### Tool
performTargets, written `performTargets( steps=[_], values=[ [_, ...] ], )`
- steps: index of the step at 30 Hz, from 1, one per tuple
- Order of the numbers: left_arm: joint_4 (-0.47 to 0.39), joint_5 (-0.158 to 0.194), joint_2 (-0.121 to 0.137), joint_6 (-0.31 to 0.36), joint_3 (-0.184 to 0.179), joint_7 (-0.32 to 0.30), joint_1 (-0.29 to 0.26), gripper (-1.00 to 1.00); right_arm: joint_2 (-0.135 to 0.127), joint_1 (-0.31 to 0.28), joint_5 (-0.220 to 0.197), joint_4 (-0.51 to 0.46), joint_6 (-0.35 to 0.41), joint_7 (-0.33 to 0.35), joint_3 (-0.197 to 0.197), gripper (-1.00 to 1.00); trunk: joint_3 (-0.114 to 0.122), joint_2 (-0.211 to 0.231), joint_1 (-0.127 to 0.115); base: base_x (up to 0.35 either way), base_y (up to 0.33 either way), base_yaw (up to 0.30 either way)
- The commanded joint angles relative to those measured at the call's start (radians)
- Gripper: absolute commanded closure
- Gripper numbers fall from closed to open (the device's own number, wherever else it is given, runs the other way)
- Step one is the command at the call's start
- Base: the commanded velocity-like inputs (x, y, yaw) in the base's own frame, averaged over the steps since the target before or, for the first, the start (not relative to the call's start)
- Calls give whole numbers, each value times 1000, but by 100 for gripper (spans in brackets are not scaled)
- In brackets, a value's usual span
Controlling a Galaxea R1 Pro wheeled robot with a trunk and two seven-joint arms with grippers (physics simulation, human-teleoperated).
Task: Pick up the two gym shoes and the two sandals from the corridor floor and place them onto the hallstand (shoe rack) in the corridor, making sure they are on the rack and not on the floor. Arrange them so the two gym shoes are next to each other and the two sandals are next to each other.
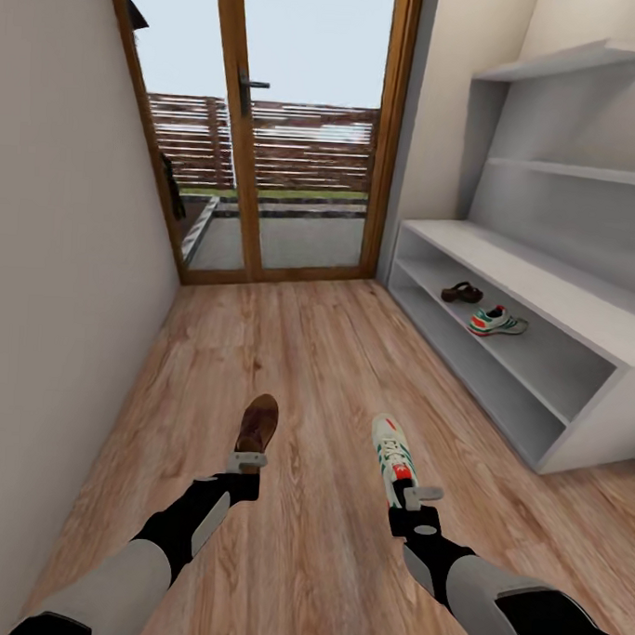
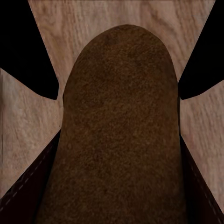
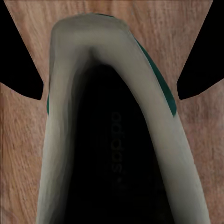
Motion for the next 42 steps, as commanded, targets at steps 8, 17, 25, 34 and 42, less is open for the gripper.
performTargets(
  steps=[8,17,25,34,42],
  values=[
    [-2,10,1,5,-6,6,0,100,1,-1,2,3,-3,-5,7,100,-4,0,0,350,117,-291],
    [-3,10,1,5,-6,6,0,100,1,-2,2,3,-3,-5,7,100,-8,0,0,350,157,-299],
    [-3,10,1,5,-6,6,0,100,1,-1,2,4,-3,-5,7,100,-12,0,0,350,170,-300],
    [-3,10,1,5,-6,6,0,100,1,-1,2,4,-3,-5,7,100,-15,0,0,340,213,-300],
    [-2,10,1,5,-6,6,-1,100,2,-1,2,4,-3,-5,7,100,-19,0,0,334,230,-300]
  ],
)
